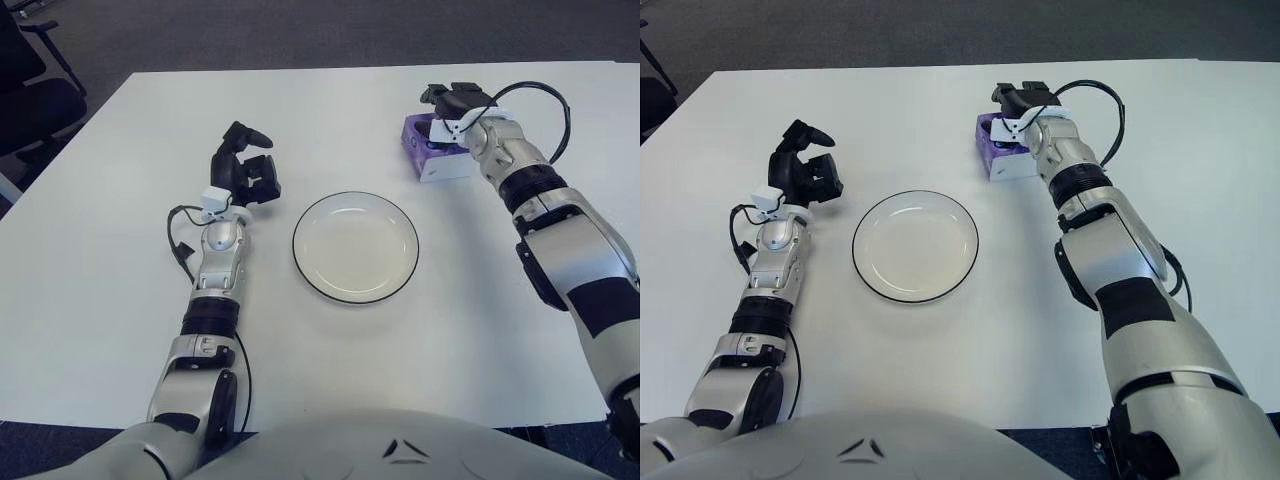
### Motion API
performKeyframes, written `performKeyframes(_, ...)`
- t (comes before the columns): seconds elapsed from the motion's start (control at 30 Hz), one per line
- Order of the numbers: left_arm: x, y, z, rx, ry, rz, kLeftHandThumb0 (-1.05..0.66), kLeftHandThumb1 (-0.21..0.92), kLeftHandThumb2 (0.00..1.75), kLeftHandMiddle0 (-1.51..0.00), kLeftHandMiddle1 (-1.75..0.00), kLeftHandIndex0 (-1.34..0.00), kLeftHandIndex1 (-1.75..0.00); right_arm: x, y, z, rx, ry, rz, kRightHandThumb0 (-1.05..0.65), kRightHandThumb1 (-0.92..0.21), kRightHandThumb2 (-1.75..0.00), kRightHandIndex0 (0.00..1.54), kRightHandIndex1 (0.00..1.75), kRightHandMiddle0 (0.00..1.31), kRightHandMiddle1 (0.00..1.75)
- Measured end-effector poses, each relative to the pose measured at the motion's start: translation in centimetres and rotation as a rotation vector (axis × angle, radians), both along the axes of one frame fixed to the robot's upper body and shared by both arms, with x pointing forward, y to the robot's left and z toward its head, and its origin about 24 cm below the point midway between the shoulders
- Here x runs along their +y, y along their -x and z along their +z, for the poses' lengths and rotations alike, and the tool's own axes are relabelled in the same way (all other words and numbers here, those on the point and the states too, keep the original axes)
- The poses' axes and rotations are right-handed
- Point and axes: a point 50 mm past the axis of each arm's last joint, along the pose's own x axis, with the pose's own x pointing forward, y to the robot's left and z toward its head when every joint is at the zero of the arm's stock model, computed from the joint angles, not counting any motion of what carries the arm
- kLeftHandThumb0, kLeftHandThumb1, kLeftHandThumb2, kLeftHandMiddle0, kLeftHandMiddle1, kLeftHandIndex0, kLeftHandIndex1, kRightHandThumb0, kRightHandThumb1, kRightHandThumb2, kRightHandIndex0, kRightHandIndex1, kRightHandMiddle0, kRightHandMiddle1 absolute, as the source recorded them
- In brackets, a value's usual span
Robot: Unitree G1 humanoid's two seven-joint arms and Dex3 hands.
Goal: Put the tissue paper into the plate.
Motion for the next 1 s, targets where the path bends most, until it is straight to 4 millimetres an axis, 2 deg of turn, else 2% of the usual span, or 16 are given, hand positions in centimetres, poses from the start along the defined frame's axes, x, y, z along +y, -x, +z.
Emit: performKeyframes(1.0, -0.16, 0.52, 0.48, -0.030, -0.005, 0.003, -0.48, 0.32, 1.32, -1.32, -1.75, -0.61, -1.75, 0.92, 0.08, -0.79, 0.143, 0.050, 0.028, -1.03, -0.92, -1.20, 0.04, 0.13, 0.00, 0.67)
